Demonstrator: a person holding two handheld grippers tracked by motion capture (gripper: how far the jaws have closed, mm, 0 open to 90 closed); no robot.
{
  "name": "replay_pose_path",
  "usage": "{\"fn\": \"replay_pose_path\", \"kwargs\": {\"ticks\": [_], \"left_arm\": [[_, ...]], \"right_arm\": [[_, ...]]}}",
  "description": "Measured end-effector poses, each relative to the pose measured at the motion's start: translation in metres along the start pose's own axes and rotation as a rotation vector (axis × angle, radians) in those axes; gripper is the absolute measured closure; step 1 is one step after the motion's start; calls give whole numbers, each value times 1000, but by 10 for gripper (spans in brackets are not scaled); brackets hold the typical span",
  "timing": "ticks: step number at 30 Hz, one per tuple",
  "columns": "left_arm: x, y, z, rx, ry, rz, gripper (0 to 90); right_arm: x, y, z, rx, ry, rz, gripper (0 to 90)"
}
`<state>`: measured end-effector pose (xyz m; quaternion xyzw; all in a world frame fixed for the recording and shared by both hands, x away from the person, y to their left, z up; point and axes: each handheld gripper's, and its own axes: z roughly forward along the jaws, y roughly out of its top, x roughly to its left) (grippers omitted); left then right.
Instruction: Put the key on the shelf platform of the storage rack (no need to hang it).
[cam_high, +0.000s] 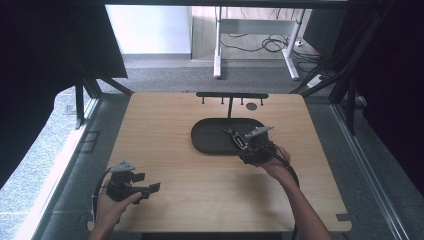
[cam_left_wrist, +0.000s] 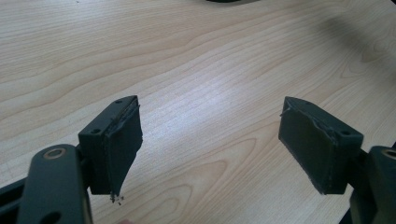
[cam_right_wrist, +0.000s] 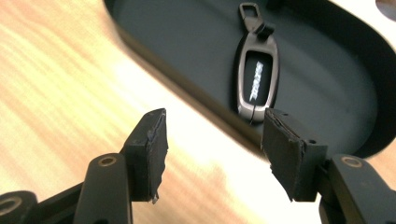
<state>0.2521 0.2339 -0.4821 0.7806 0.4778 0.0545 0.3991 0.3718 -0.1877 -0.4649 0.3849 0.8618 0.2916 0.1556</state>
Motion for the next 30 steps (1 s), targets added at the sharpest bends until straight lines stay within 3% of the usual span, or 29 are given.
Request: {"fn": "replay_pose_path", "kwargs": {"ticks": [10, 16, 19, 30], "left_arm": [[-2, 0, 3, 9, 5, -1, 217], [-2, 0, 1, 4, 11, -3, 216], [-2, 0, 1, 5, 12, -1, 216], [-2, 1, 2, 9, 5, 5, 216]], "right_arm": [[1, -54, -10, -24, 46, 23, 412], [2, -78, -6, -20, 41, 33, 413], [2, -83, -3, -1, 35, 23, 411], [0, -87, -10, -61, 2, 35, 409]]}}
